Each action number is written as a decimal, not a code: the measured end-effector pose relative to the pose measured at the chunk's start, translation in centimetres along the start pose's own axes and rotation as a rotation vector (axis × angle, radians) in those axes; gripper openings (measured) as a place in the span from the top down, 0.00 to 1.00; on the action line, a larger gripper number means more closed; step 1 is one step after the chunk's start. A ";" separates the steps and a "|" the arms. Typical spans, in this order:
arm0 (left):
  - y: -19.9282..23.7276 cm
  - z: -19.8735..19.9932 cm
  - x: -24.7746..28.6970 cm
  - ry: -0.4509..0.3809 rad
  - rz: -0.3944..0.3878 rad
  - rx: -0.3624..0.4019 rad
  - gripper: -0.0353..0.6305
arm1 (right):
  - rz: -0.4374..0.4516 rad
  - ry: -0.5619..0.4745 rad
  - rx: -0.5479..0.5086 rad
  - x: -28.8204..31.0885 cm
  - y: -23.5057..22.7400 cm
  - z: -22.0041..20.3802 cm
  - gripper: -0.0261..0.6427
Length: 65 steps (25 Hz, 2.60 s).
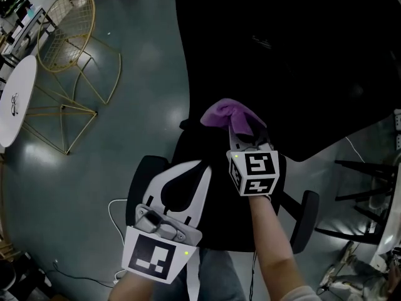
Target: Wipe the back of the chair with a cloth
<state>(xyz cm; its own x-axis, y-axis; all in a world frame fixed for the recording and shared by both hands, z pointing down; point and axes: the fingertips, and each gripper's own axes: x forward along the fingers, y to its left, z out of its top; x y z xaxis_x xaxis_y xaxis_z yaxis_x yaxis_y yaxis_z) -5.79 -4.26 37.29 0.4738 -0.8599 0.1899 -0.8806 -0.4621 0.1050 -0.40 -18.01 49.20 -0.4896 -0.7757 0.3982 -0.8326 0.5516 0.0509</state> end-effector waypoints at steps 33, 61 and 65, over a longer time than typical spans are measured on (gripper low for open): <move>-12.8 -0.3 7.6 0.033 -0.210 0.022 0.93 | -0.240 0.045 0.065 -11.5 -16.5 -6.3 0.89; -14.1 -2.7 9.0 0.082 -0.239 0.022 0.93 | -0.174 0.040 0.185 -11.8 -15.7 -13.3 0.89; -13.8 -2.6 8.8 0.082 -0.233 0.017 0.93 | -0.154 0.054 0.154 -11.4 -15.3 -13.1 0.89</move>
<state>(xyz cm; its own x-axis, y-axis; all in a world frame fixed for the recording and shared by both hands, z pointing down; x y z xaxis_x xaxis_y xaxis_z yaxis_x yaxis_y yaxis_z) 10.55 -4.83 40.04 0.6619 -0.7098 0.2411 -0.7473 -0.6499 0.1385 21.35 -13.62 55.83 -0.3422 -0.8275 0.4451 -0.9283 0.3711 -0.0237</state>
